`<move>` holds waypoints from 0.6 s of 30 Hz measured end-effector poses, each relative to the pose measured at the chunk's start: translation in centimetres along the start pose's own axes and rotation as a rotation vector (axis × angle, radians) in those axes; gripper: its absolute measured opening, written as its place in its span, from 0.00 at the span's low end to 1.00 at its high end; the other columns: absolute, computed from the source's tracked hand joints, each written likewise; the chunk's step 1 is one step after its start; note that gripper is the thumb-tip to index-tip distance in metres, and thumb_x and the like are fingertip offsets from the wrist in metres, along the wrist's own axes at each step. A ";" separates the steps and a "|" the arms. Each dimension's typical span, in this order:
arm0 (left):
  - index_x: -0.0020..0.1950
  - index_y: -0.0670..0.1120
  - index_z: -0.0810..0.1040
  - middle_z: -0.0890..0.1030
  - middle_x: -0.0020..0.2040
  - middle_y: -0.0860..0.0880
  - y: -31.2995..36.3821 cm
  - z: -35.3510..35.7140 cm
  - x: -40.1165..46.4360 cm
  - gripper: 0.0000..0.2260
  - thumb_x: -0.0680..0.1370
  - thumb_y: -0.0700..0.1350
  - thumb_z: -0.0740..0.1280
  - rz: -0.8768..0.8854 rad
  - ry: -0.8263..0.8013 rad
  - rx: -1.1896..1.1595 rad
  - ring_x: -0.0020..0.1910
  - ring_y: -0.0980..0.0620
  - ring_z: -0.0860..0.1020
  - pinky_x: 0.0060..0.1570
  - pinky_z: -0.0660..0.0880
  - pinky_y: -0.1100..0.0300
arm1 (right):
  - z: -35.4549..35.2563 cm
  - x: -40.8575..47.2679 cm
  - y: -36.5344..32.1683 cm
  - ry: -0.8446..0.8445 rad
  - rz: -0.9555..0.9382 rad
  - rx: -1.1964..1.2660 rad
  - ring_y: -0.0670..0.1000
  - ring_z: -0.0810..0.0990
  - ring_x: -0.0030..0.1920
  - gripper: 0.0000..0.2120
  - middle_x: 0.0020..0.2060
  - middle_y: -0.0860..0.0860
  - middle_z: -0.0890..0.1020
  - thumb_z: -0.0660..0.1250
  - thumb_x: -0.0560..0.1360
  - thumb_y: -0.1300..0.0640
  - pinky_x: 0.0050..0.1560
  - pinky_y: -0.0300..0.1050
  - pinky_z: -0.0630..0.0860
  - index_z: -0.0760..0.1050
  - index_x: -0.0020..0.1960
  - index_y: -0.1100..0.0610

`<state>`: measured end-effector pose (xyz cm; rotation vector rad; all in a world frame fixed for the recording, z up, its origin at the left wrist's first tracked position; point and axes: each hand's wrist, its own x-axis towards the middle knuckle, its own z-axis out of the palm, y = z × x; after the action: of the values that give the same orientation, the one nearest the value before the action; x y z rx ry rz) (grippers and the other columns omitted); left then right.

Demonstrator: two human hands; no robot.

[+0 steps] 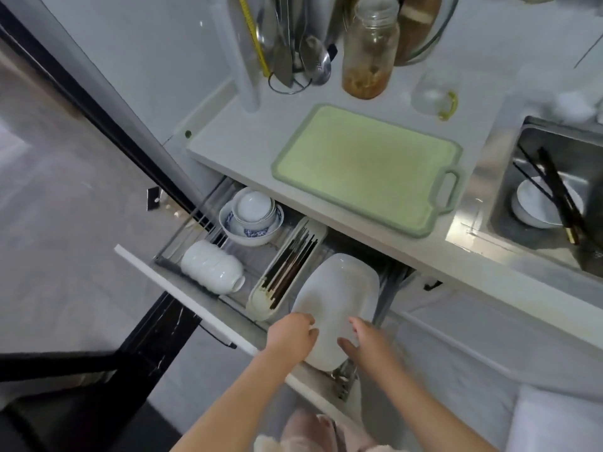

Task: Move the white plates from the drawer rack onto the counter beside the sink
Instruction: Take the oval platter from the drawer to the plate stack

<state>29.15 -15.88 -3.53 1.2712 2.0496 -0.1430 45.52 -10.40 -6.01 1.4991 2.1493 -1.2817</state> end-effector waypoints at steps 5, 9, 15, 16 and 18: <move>0.70 0.49 0.69 0.77 0.63 0.45 -0.4 0.7 3.3 0.19 0.80 0.51 0.58 -0.020 -0.071 -0.020 0.60 0.45 0.77 0.55 0.76 0.53 | 1.1 3.0 -0.2 -0.014 0.088 0.090 0.53 0.74 0.64 0.27 0.66 0.54 0.73 0.63 0.76 0.46 0.58 0.46 0.72 0.62 0.72 0.55; 0.71 0.51 0.66 0.77 0.63 0.46 -1.4 1.3 6.6 0.20 0.80 0.51 0.57 -0.039 -0.123 -0.011 0.59 0.46 0.77 0.52 0.76 0.52 | 2.6 5.2 -0.2 0.011 0.186 0.198 0.55 0.74 0.62 0.27 0.64 0.56 0.74 0.65 0.75 0.47 0.54 0.42 0.69 0.63 0.71 0.56; 0.73 0.51 0.62 0.73 0.67 0.45 -3.6 2.4 12.2 0.21 0.80 0.50 0.58 -0.035 -0.207 -0.026 0.60 0.45 0.77 0.52 0.76 0.52 | 5.0 8.5 0.3 0.091 0.427 0.380 0.56 0.72 0.65 0.30 0.66 0.58 0.72 0.67 0.75 0.48 0.62 0.44 0.68 0.63 0.71 0.60; 0.74 0.51 0.61 0.72 0.68 0.44 -4.1 2.7 13.0 0.22 0.80 0.50 0.58 -0.035 -0.219 -0.030 0.62 0.45 0.76 0.53 0.75 0.52 | 5.4 9.1 0.4 0.107 0.459 0.410 0.57 0.72 0.66 0.30 0.66 0.58 0.72 0.67 0.75 0.49 0.62 0.45 0.68 0.63 0.71 0.60; 0.75 0.51 0.59 0.68 0.71 0.44 -4.9 3.4 14.4 0.23 0.80 0.51 0.57 -0.026 -0.247 -0.023 0.65 0.45 0.73 0.55 0.74 0.52 | 6.1 10.3 0.6 0.145 0.511 0.457 0.58 0.72 0.66 0.30 0.67 0.59 0.72 0.68 0.75 0.51 0.64 0.46 0.68 0.63 0.71 0.61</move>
<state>23.01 -9.20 -16.23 1.1521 1.8513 -0.2744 39.66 -8.26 -16.25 2.1921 1.4329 -1.5532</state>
